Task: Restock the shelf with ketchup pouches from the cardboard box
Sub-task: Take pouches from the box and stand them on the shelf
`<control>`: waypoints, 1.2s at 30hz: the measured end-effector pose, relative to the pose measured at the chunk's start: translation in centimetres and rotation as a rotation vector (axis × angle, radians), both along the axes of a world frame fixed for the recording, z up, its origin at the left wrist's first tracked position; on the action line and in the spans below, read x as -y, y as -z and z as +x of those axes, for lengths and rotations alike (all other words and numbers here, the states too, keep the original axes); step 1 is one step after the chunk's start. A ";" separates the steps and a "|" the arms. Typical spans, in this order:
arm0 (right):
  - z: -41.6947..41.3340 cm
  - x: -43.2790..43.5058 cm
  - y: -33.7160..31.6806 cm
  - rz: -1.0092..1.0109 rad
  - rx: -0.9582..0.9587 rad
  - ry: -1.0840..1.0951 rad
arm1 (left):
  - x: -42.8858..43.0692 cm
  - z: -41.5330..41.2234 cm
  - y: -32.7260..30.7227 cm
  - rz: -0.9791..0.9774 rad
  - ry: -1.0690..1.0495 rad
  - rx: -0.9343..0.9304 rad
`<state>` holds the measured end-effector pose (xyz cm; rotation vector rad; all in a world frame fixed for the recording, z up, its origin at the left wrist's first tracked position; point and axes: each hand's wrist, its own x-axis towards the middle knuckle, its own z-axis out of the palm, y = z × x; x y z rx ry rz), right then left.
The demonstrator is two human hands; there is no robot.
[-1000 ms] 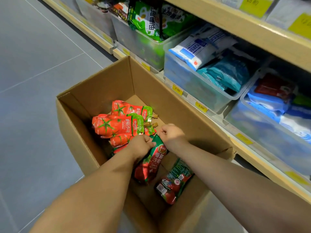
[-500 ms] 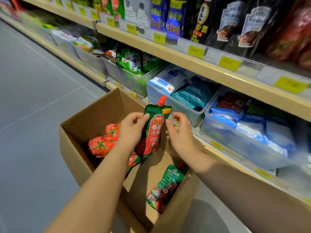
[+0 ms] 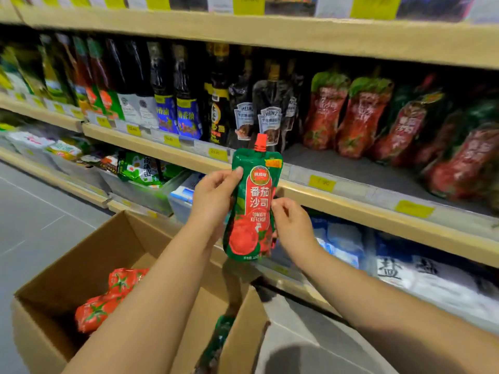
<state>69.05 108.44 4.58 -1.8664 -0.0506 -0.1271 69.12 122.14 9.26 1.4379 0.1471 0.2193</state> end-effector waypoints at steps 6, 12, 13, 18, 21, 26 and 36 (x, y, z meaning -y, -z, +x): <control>1.2 7.0 -3.4 -0.003 0.052 0.144 | 6.3 2.8 -3.5 0.184 0.173 0.043; 2.9 13.6 -5.7 -0.050 0.009 0.274 | 11.5 3.6 -3.0 0.395 0.191 0.047; 3.2 14.5 -6.2 -0.034 -0.002 0.275 | 12.4 4.0 -3.2 0.404 0.203 0.059; 5.8 18.1 -8.8 0.028 -0.034 0.272 | 16.5 6.8 -5.3 0.442 0.213 0.086; 7.2 19.6 -9.8 0.044 -0.017 0.366 | 18.6 8.3 -6.1 0.498 0.201 0.102; 8.5 21.5 -10.0 -0.037 0.064 0.484 | 21.9 9.4 -6.9 0.544 0.249 0.163; 7.5 22.0 -7.4 -0.088 0.011 0.486 | 23.4 9.0 -3.2 0.535 0.328 0.068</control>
